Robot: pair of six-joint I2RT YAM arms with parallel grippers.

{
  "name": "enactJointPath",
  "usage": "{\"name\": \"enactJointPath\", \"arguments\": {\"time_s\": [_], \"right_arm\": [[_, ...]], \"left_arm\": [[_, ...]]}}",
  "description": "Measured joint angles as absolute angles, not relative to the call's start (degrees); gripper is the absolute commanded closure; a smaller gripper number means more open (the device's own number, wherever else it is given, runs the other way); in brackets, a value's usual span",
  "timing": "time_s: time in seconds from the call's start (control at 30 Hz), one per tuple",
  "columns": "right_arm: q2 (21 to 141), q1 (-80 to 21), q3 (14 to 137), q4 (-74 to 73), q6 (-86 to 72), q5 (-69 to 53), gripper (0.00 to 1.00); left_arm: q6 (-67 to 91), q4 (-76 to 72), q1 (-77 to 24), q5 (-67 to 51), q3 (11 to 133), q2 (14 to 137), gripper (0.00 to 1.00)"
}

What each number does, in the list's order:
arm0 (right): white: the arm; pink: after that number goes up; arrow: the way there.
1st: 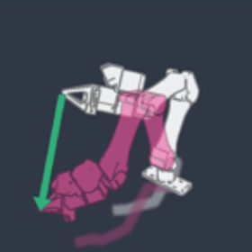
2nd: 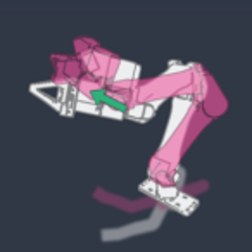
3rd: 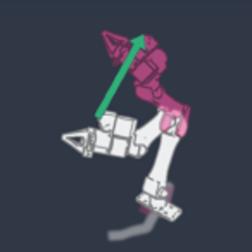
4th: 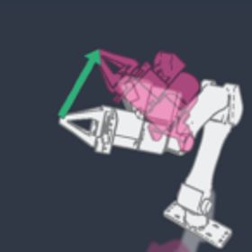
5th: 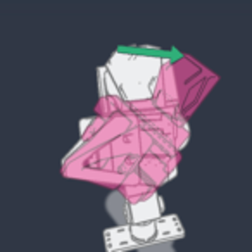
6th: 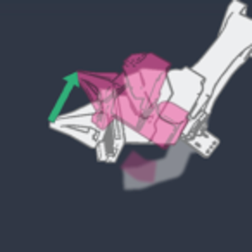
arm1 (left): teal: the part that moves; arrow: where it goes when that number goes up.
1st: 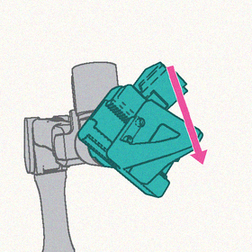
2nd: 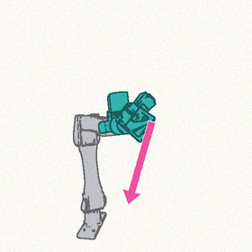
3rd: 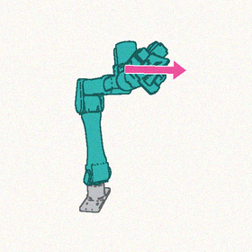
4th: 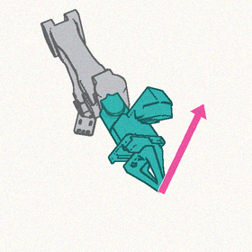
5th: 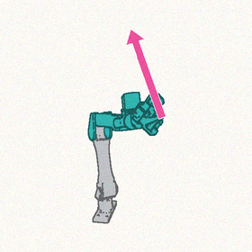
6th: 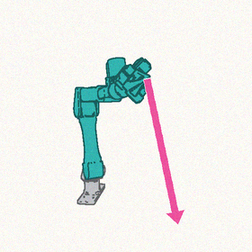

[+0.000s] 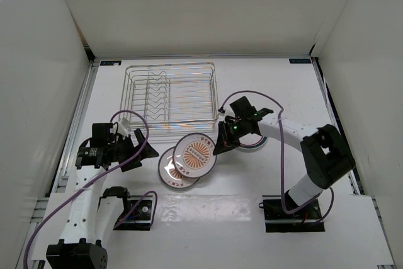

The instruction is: Unload the plates from the dish rack

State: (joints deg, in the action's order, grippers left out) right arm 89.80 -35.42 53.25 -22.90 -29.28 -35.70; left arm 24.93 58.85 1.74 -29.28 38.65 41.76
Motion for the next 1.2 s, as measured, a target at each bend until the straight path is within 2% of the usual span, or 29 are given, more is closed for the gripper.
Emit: {"name": "enactJointPath", "arguments": {"time_s": [0.27, 0.37, 0.5, 0.67, 0.87, 0.97, 1.07, 1.13, 1.2], "right_arm": [[96.92, -40.29, 61.43, -23.35, -29.43, -32.75, 0.99], [98.87, -41.82, 64.10, -24.64, -28.99, -31.86, 0.92], [99.50, -43.75, 65.41, -26.79, -27.86, -31.05, 0.67], [99.07, -45.50, 66.02, -29.80, -26.61, -28.71, 0.49], [93.76, -45.98, 66.11, -33.63, -25.58, -24.25, 0.44], [89.43, -45.78, 67.42, -37.78, -25.10, -18.46, 0.29], [85.08, -45.58, 71.00, -44.03, -25.47, -7.79, 0.28], [82.76, -45.43, 72.64, -47.16, -25.61, -2.20, 0.22], [79.85, -45.34, 74.24, -51.70, -26.68, 4.73, 0.22]], "left_arm": [[24.23, 61.04, 1.69, -28.99, 40.07, 41.12, 0.00], [24.14, 61.30, 1.67, -28.97, 40.07, 40.99, 0.00], [24.16, 61.28, 1.65, -28.95, 40.07, 40.71, 0.00], [24.16, 61.28, 1.52, -28.91, 39.86, 40.10, 0.00], [24.25, 61.10, 1.21, -28.88, 39.38, 39.46, 0.00], [23.86, 61.19, 0.97, -28.82, 38.72, 39.03, 0.00], [21.96, 61.28, 0.64, -28.36, 38.70, 38.63, 0.00], [20.27, 61.43, -0.40, -27.22, 38.70, 38.04, 0.00], [18.94, 62.17, -2.07, -25.91, 38.76, 37.21, 0.00]]}}
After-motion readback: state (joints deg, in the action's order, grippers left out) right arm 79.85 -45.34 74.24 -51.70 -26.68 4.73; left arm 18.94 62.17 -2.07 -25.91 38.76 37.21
